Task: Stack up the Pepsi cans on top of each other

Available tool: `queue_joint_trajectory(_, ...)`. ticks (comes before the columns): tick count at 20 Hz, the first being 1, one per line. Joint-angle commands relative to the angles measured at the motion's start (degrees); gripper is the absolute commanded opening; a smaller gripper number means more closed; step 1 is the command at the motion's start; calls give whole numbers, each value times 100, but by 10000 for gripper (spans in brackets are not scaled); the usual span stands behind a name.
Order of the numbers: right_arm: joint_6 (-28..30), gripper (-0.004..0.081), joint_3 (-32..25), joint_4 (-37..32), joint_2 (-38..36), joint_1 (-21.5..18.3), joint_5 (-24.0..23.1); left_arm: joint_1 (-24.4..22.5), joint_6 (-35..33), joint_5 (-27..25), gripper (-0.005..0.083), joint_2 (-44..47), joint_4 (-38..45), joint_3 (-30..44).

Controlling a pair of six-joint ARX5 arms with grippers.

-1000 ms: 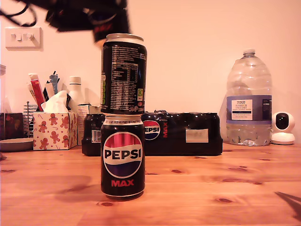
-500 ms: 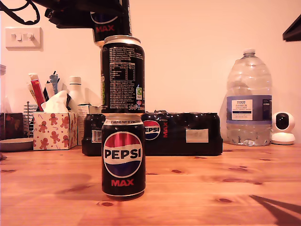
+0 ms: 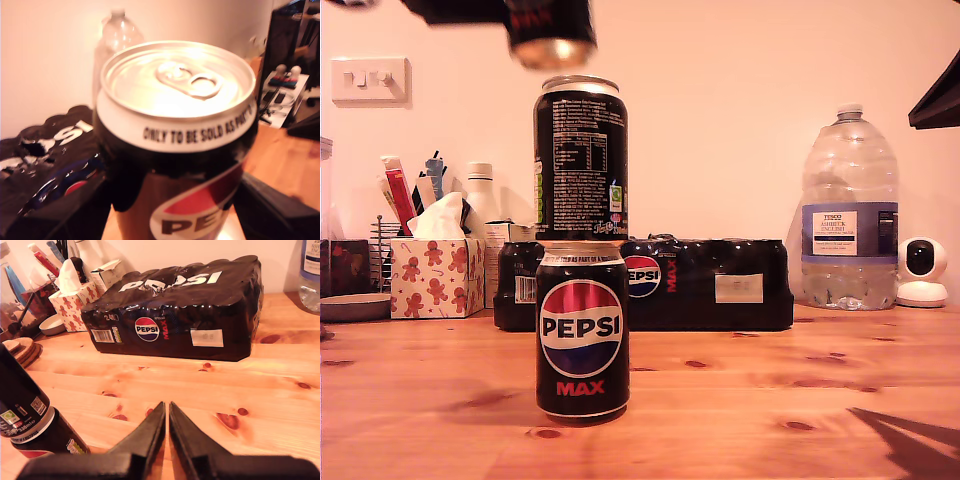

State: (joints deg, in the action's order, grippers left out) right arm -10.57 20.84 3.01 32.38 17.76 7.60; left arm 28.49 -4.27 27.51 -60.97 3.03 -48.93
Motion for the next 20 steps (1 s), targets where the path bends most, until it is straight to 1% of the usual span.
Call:
queue_joint_trajectory(1, 4, -13, -92, -70, 9, 22, 20, 114, 39, 55, 417, 109, 70, -221)
queue_joint_trajectory(3, 4, -13, -92, -70, 9, 24, 164, 205, 35, 55, 417, 107, -120, -219)
queue_joint_trajectory(4, 7, -13, -92, -109, 9, 28, 363, 273, 31, 52, 417, 107, -157, -219)
queue_joint_trajectory(5, 55, -13, -92, -203, 7, 68, 651, 337, -24, 52, 417, 107, -162, -219)
queue_joint_trajectory(6, 221, -13, -92, -310, -2, 155, 1001, 389, -26, 48, 417, 107, -162, -219)
queue_joint_trajectory(7, 339, -13, -92, -365, -9, 273, 1224, 402, -28, 48, 417, 107, -162, -219)
queue_joint_trajectory(11, 505, -13, -92, -337, -273, 811, 1279, 402, -31, -4, 417, 105, -197, -219)
queue_joint_trajectory(13, 503, -13, -92, -219, -496, 966, 1211, 404, -63, -22, 417, 96, -243, -219)
queue_joint_trajectory(16, 472, -13, -92, 87, -614, 1040, 1034, 402, -76, -72, 417, 52, -306, -219)
queue_joint_trajectory(20, 455, -13, -92, 114, -614, 1054, 1038, 404, -138, -101, 417, -120, -315, -216)
